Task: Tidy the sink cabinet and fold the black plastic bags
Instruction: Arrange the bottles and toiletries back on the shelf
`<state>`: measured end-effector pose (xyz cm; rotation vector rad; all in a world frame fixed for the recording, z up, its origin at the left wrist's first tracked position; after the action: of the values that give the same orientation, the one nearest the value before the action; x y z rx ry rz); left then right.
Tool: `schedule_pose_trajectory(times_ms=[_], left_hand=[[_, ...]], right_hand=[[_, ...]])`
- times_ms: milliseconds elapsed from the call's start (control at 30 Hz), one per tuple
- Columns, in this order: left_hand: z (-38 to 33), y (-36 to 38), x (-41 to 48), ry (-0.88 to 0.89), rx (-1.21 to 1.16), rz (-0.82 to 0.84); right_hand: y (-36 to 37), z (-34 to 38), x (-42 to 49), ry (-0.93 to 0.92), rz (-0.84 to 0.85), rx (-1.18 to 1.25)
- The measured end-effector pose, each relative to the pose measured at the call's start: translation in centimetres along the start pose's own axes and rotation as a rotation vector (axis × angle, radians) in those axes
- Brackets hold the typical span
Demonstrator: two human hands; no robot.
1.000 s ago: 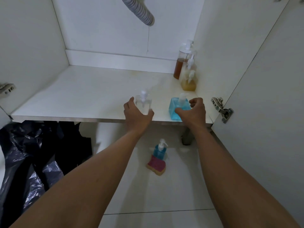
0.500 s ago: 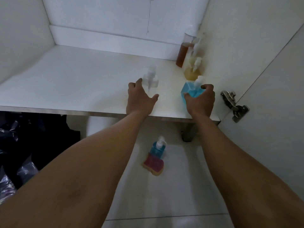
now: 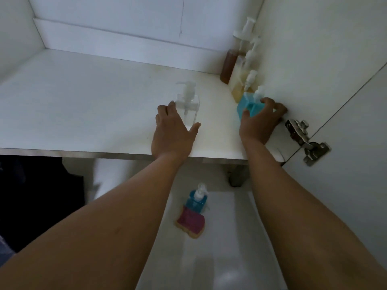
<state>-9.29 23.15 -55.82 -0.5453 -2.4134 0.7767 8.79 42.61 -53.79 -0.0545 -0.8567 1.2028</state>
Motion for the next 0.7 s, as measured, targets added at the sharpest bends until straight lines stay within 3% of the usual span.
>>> schedule_pose_trajectory(times_ms=[133,500,700], left_hand=[[0.1,-0.1,0.0,0.000,-0.008,0.008],[0.1,0.4,0.1,0.029,0.028,0.027],[-0.1,0.5,0.0,0.041,0.060,0.092]], right_hand=[[1.1,1.0,-0.7,-0.153,0.098,-0.108],[3.4,1.0,1.6,-0.071,0.310,-0.145],[1.2,0.8,-2.0,0.037,0.399,0.127]])
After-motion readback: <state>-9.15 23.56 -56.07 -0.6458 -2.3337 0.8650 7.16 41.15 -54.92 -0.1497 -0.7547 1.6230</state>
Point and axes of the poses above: each hand's wrist, its own x-axis towards the middle knuckle, its own y-axis out of the palm, z = x × y, the point moved 8 cm from there along x, towards the middle knuckle, and after that the axes turned 3 degrees about -z, right-handed, at the moved point
